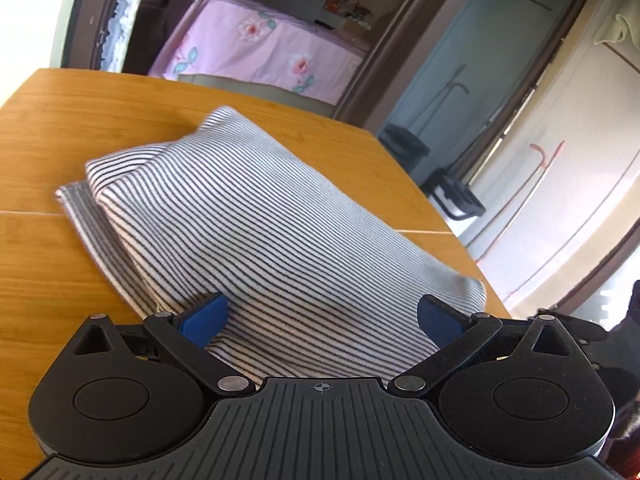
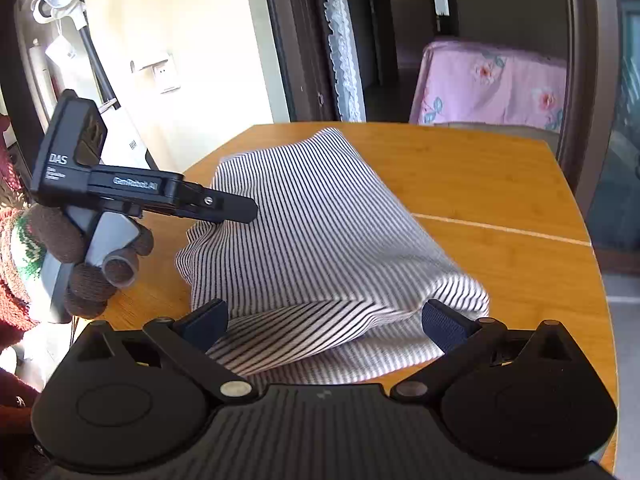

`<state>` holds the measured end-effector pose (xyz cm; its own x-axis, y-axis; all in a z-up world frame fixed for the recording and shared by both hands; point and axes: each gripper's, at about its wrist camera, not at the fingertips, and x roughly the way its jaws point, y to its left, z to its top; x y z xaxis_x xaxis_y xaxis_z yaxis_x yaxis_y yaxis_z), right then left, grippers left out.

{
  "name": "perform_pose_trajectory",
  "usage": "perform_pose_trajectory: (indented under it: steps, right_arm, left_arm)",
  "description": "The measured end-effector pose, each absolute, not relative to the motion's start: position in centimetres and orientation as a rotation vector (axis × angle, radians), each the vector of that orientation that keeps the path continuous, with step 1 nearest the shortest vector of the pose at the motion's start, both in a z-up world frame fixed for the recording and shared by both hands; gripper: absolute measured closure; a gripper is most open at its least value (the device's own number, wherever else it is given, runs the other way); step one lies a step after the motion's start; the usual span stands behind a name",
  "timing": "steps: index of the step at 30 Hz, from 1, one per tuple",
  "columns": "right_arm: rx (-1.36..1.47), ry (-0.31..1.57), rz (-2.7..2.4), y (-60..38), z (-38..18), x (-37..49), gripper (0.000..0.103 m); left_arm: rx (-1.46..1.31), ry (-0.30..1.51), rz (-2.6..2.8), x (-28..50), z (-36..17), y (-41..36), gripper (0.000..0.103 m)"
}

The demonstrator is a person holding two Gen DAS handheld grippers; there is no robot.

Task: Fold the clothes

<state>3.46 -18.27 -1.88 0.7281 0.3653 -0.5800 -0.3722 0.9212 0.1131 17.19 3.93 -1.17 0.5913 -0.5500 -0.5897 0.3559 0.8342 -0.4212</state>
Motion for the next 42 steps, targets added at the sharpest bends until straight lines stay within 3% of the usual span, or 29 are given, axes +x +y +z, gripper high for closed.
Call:
perform_pose_trajectory:
  steps: [3, 11, 17, 26, 42]
  right_arm:
    - [-0.033, 0.567, 0.325, -18.5, -0.8, 4.0, 0.000]
    - [-0.141, 0.692, 0.115, -18.8, -5.2, 7.8, 0.000]
    - [-0.199, 0.626, 0.084, -18.2, -5.9, 6.1, 0.000]
    - [0.126, 0.730, 0.192, -19.7, -6.6, 4.5, 0.000]
    - [0.112, 0.643, 0.232, -19.4, -5.6, 3.4, 0.000]
  left_arm:
    - [-0.195, 0.728, -0.431, 17.9, -0.8, 4.4, 0.000]
    - [-0.195, 0.715, -0.527, 15.0, 1.1, 4.2, 0.000]
    - [-0.057, 0.761, -0.634, 12.7, -0.2, 1.9, 0.000]
    - [-0.069, 0.754, -0.515, 15.5, -1.4, 2.5, 0.000]
    - [-0.073, 0.754, -0.466, 15.9, -1.3, 3.6, 0.000]
